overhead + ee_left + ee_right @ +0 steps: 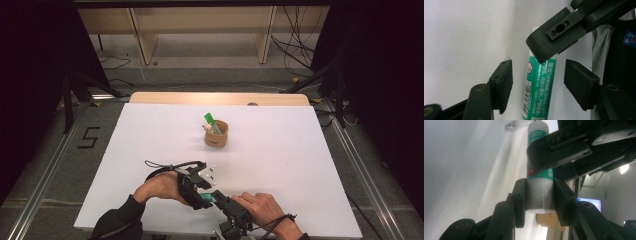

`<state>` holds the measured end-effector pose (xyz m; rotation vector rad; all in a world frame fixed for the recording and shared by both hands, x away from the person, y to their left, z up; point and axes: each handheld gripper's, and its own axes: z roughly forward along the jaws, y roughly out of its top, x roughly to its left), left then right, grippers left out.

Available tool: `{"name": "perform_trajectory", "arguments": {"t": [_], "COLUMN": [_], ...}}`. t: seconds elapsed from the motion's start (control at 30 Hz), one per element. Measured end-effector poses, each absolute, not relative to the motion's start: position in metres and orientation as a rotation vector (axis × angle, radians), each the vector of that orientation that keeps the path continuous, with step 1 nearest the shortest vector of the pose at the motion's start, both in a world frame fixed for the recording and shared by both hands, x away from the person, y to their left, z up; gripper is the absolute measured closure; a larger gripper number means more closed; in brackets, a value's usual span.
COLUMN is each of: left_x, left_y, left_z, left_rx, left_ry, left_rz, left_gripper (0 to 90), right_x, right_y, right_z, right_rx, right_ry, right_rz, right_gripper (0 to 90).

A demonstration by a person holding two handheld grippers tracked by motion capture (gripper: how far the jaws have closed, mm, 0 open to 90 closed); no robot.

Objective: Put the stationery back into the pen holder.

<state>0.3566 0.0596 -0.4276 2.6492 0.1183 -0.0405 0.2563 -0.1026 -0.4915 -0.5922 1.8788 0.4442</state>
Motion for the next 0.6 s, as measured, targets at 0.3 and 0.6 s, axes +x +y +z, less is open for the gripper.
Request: {"name": "perform_trajectory", "arguments": {"t": [0.3,0.6], "left_x": [0.3587,0.3571], "left_y": [0.0582,0.0548], "left_z": [-0.4279,-0.4306], "left_rx": [2.663,2.675], "left_ry": [0.093,0.055], "left_rz": [-0.066,-0.094], "left_gripper": [49.1,57.0], "right_x": [0.2552,0.2536], "right_y": [-0.1012,-0.1006], "right_z": [-0.4927,-0.4931], "right_rx": [-0.612,-0.628], "right_ry": [1.876,1.87], "right_rz": [0.441,0.44], "right_gripper": [65.7,65.7]}}
